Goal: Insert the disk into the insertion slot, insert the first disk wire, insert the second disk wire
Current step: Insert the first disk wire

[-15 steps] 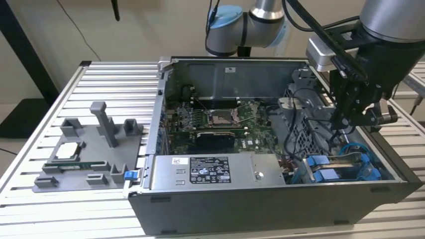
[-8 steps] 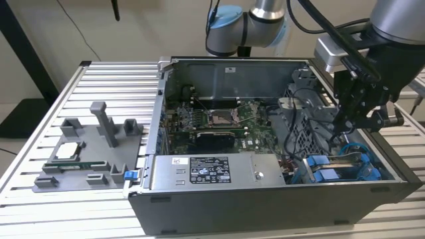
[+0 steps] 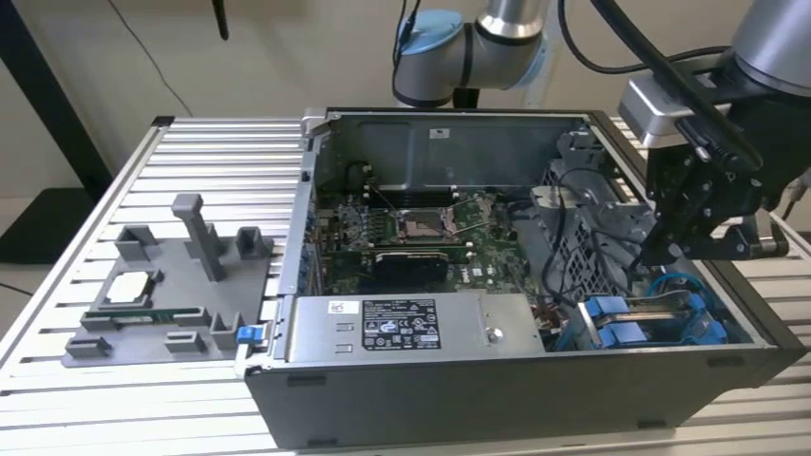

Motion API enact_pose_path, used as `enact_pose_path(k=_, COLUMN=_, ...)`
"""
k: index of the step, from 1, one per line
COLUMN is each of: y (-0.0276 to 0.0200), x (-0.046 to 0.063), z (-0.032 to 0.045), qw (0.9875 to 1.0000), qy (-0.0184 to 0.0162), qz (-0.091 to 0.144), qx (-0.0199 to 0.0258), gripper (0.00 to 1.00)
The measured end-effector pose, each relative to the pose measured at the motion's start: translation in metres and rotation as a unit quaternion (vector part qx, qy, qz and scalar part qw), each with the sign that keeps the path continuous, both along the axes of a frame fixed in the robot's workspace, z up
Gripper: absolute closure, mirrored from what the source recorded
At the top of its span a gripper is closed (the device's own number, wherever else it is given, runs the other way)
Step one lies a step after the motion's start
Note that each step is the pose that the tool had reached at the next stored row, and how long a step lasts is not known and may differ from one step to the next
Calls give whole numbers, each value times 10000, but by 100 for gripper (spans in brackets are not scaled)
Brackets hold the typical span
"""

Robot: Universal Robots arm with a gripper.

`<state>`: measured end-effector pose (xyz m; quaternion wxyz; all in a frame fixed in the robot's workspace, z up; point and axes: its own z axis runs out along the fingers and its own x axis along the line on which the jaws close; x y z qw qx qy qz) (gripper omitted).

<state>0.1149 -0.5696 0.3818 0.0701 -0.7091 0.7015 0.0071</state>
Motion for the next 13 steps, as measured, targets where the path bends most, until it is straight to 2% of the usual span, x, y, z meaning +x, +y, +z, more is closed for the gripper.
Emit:
enact_pose_path(k=5, y=-95, x=18, z=-41, qw=10000, qy=17, qz=0, qx=1, gripper=100)
enact_pose_path(k=7, y=-131, x=38, z=-49, qw=10000, qy=38, qz=0, qx=0, gripper=100)
enact_pose_path(k=10, y=-145, x=94, z=-64, qw=9999, qy=127, qz=0, qx=-1, gripper=100)
enact_pose_path(k=11, y=-146, x=119, z=-67, qw=9998, qy=175, qz=0, qx=-1, gripper=100)
enact_pose_path(k=13, y=-146, x=162, z=-80, qw=9997, qy=241, qz=0, qx=-1, gripper=100)
